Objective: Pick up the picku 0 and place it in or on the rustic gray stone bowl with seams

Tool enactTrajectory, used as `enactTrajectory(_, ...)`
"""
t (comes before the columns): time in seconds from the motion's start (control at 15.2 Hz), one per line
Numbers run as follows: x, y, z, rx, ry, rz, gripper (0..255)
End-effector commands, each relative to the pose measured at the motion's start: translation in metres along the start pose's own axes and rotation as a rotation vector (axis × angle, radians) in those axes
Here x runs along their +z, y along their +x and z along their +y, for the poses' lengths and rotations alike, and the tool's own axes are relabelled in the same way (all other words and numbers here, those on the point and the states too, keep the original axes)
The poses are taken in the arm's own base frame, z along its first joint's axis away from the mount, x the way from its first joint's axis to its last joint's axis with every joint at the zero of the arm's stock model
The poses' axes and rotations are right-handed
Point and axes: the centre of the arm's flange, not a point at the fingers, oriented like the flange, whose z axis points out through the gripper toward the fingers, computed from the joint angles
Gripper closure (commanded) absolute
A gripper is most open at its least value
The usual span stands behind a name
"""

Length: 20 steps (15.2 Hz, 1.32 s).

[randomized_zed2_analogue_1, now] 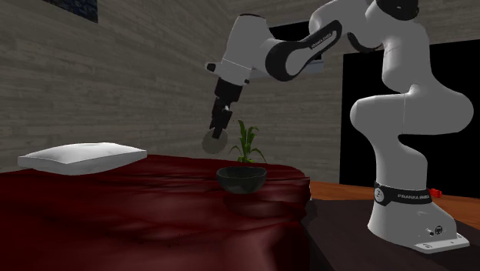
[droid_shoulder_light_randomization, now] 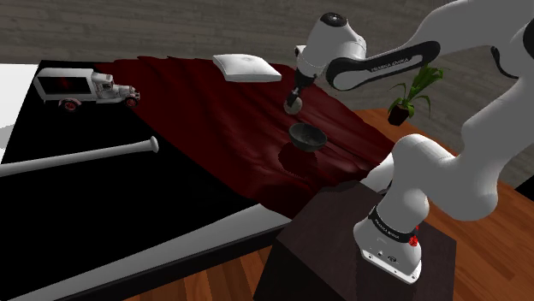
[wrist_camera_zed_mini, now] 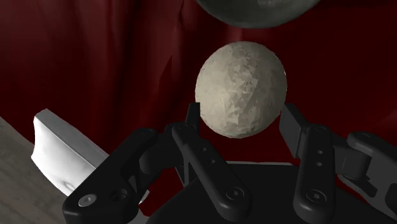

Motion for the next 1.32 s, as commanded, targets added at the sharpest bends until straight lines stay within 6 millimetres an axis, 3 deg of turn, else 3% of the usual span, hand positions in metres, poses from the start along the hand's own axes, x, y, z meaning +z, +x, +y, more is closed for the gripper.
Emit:
enactTrajectory(0.0, -0.009, -0.028, 0.004, 0.000, -0.006, 0.003, 255)
enactTrajectory(0.4, -0.031, -0.103, 0.016, 0.000, -0.006, 0.003, 255)
enactTrajectory(1.25, 0.031, -0.119, -0.009, 0.000, -0.006, 0.003, 255)
